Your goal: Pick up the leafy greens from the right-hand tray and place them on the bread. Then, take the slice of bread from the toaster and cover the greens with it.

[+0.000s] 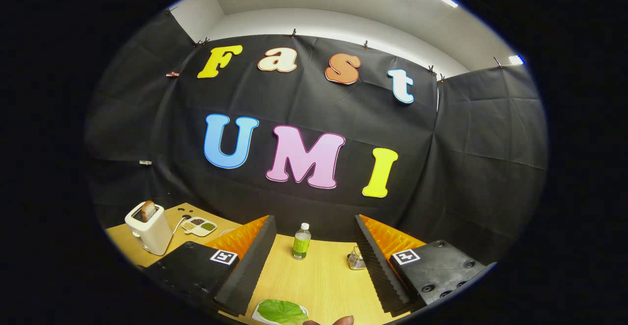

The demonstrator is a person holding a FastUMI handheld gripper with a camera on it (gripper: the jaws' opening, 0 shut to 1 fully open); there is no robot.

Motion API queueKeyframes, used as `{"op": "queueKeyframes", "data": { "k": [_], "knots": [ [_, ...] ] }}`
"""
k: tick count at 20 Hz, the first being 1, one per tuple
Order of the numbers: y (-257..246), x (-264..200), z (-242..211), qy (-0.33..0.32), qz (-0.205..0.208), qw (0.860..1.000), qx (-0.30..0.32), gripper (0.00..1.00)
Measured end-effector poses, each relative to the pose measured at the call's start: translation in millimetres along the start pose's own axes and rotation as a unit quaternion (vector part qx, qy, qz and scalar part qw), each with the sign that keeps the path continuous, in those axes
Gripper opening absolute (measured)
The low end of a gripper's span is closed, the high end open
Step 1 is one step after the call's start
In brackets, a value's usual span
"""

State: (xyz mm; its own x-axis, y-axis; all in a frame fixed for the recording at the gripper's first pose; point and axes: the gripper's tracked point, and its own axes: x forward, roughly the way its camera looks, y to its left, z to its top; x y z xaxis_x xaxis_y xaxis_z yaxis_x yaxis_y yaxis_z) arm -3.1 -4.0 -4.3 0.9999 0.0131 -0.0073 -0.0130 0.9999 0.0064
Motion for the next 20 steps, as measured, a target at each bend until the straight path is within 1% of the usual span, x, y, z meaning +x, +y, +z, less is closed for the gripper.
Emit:
{"op": "queueKeyframes", "data": {
  "k": [7,11,16,18,20],
  "knots": [
    [-3,2,-2,0.0,0.001,1.0,0.003,0.98],
    [0,6,-7,0.007,0.013,1.0,-0.003,0.98],
    [15,10,-40,0.05,0.058,0.997,-0.012,0.98],
    [25,10,-64,0.079,0.085,0.993,-0.019,0.98],
    [37,8,-94,0.116,0.115,0.986,-0.023,0.98]
  ]
}}
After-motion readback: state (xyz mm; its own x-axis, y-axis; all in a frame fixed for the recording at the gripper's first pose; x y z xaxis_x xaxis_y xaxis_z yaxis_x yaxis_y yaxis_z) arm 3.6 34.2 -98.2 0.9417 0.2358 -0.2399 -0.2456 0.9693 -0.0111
